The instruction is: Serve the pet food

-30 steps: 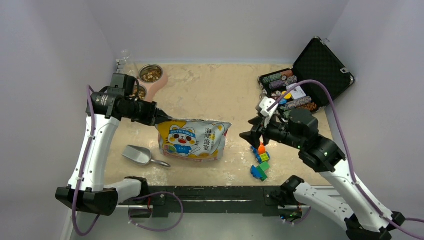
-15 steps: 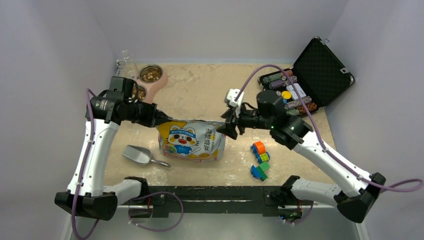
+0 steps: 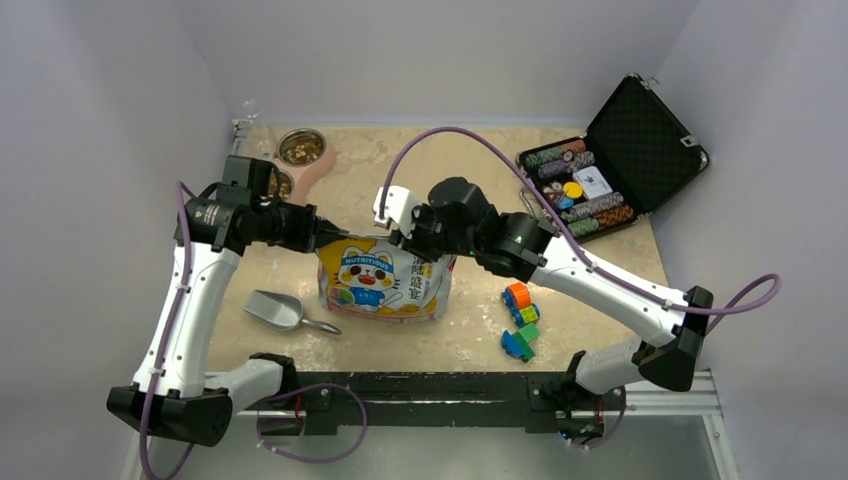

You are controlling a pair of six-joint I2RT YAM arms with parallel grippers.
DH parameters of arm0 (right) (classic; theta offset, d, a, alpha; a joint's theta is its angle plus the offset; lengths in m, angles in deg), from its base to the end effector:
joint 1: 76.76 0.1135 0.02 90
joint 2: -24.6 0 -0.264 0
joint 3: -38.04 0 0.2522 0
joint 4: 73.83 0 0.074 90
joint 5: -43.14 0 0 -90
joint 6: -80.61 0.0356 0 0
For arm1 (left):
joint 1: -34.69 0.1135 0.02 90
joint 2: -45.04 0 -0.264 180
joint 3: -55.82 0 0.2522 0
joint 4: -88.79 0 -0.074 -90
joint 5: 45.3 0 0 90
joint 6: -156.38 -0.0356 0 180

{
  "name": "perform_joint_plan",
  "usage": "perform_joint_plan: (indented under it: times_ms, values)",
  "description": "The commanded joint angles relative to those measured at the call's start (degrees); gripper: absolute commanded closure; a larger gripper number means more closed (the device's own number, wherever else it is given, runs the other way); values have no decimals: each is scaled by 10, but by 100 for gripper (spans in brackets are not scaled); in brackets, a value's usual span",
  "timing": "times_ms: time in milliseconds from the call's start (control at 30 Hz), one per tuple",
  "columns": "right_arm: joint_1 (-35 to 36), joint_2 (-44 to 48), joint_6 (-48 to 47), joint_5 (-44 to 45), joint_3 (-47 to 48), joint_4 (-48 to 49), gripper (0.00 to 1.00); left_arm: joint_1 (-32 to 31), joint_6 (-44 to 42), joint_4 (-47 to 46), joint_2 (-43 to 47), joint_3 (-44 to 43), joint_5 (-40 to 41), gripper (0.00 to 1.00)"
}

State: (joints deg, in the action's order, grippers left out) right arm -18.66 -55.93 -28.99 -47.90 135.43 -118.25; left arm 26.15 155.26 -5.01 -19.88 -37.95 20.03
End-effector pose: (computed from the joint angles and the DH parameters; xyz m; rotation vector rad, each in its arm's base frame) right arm 0.1660 0.2678 0.3963 -1.3137 1.6128 0.4335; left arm 0.1821 -0.0424 0.3848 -1.7260 2.3322 -1.0550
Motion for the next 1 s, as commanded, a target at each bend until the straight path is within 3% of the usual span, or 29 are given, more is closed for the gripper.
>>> perform_joint_plan:
  times_ms: [0, 67, 133, 200, 267, 333, 467, 600, 667, 700, 733, 767, 833, 967]
  values:
    - [10, 8, -52, 60, 10, -32, 65, -20, 48, -68, 22, 17, -11, 100]
    - [11, 12, -52, 64, -2, -21, 70, -22, 48, -70, 22, 19, -9, 100]
    - [11, 7, -54, 64, 8, -29, 91, -24, 48, -65, 23, 19, -4, 97]
    - [13, 4, -53, 52, 24, -41, 100, -35, 50, -67, 27, 16, 6, 77]
    - [15, 9, -42, 30, 37, -48, 100, -56, 53, -77, 29, 13, 19, 58]
    - [16, 12, -22, 13, 51, -52, 100, -86, 58, -86, 26, 9, 30, 45]
    - [16, 22, 12, -19, 65, -51, 100, -138, 83, -102, 14, 29, 34, 39]
    - [21, 21, 17, -19, 74, -62, 100, -152, 117, -144, 19, 73, 33, 50]
    - [26, 22, 12, -9, 71, -65, 100, -150, 129, -185, 26, 86, 40, 73]
    - [27, 23, 10, -8, 66, -64, 100, -150, 132, -196, 26, 86, 44, 94]
    - [29, 25, 7, -6, 58, -57, 93, -150, 135, -189, 21, 78, 43, 100]
    - [31, 26, 5, -5, 51, -48, 83, -150, 134, -172, 14, 66, 36, 100]
    - [37, 22, -4, -8, 40, -28, 72, -150, 125, -131, 2, 36, 34, 100]
    - [46, -4, 6, 18, 39, 14, 69, -150, 124, -101, 5, 24, 31, 100]
